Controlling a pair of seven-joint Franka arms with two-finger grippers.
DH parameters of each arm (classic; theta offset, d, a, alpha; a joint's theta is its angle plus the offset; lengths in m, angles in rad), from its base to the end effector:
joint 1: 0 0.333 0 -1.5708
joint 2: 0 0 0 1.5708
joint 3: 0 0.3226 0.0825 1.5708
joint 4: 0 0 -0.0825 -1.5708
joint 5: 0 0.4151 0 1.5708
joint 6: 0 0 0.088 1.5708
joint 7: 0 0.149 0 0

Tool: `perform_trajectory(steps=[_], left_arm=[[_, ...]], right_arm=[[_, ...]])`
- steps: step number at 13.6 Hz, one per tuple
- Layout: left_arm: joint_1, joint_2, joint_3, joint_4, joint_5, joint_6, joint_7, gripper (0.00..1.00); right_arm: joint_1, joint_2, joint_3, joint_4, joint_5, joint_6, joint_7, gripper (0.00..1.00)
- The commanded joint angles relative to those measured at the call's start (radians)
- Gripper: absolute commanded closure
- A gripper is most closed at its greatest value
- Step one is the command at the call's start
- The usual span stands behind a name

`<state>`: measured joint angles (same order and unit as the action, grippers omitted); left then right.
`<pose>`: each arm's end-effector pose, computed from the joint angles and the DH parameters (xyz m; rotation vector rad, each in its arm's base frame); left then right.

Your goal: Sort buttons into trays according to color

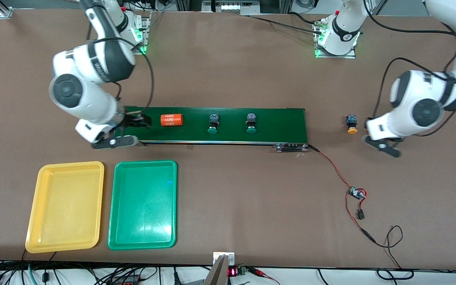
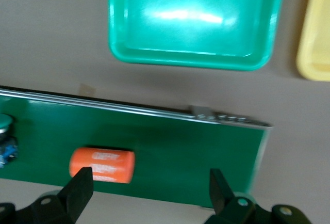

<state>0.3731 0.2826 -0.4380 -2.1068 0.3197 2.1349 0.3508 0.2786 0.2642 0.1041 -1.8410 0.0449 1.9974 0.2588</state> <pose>0.5665 -0.0164 0.2217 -2.8816 0.9156 0.3515 0.5879 0.2392 0.3259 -3.1017 -0.1568 0.1902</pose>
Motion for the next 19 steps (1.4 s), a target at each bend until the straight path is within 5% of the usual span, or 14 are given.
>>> perform_trajectory(steps=[1, 5, 11, 12, 13, 14, 19], left_arm=[[0.006, 0.015, -0.151, 0.011, -0.031, -0.020, 0.063, 0.82], [-0.028, 0.081, -0.295, 0.040, -0.083, 0.000, 0.127, 0.83], [-0.140, 0.165, -0.312, 0.039, -0.116, 0.218, 0.303, 0.84], [-0.149, 0.165, -0.312, 0.039, -0.114, 0.243, 0.303, 0.79], [-0.158, 0.165, -0.314, 0.039, -0.114, 0.244, 0.303, 0.24], [-0.157, 0.159, -0.314, 0.039, -0.116, 0.243, 0.303, 0.00], [-0.148, 0.043, -0.256, 0.041, -0.160, 0.177, 0.268, 0.00]], right_arm=[[0.043, -0.036, 0.022, -0.092, 0.010, 0.075, 0.104, 0.00], [0.184, -0.008, 0.022, -0.138, 0.009, 0.204, 0.379, 0.00], [0.254, 0.058, 0.022, -0.126, 0.009, 0.254, 0.428, 0.00], [0.258, 0.067, 0.022, -0.126, 0.009, 0.277, 0.428, 0.00], [0.258, 0.081, 0.022, -0.121, 0.010, 0.284, 0.428, 0.00], [0.261, 0.092, 0.022, -0.109, 0.010, 0.284, 0.428, 0.00], [0.266, 0.125, 0.022, -0.101, 0.009, 0.308, 0.424, 0.00]])
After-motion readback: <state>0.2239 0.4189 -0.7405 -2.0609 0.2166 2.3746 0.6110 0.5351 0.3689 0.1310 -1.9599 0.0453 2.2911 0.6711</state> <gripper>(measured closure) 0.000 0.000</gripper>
